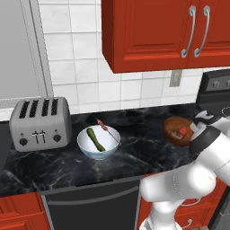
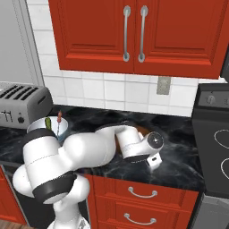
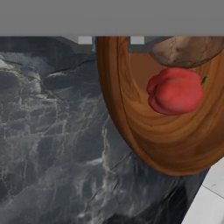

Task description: Place the bowl containing the potato and bell pepper in the microwave. Close the microwave door and press the start button to microwave the meal.

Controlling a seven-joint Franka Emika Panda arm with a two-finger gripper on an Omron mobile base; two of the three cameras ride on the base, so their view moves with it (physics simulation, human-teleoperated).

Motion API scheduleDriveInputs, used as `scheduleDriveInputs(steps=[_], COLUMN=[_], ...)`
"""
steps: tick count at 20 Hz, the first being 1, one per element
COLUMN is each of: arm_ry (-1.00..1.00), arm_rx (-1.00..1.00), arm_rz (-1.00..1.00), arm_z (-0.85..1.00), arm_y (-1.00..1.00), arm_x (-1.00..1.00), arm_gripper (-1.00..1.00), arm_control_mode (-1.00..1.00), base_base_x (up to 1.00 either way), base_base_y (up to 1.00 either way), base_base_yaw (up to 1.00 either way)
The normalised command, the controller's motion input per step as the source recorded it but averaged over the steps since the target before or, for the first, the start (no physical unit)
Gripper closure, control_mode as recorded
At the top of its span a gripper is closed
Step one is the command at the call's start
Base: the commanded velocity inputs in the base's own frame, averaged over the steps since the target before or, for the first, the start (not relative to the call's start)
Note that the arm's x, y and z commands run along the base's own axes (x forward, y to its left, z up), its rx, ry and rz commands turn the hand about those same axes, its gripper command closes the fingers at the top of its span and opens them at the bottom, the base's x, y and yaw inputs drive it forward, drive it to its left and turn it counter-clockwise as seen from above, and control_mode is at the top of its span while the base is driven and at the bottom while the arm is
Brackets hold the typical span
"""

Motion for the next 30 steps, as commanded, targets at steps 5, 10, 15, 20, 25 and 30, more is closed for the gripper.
scheduleDriveInputs(steps=[5,10,15,20,25,30], arm_ry=[-0.02,-0.11,-0.08,-0.09,-0.05,0.00], arm_rx=[-0.04,-0.12,-0.13,-0.12,-0.01,0.00], arm_rz=[0.03,0.04,0.12,0.14,0.15,0.14], arm_z=[0.32,0.50,0.53,0.49,0.58,0.50], arm_y=[0.00,0.08,0.44,0.58,0.58,0.69], arm_x=[-0.09,-0.28,-0.35,-0.28,-0.20,-0.13], arm_gripper=[1.00,1.00,1.00,1.00,1.00,1.00], arm_control_mode=[-1.00,-1.00,-1.00,-1.00,-1.00,-1.00], base_base_x=[0.00,0.00,0.00,0.00,0.00,0.00], base_base_y=[0.00,0.00,0.00,0.00,0.00,0.00], base_base_yaw=[0.00,0.00,0.00,0.00,0.00,0.00])
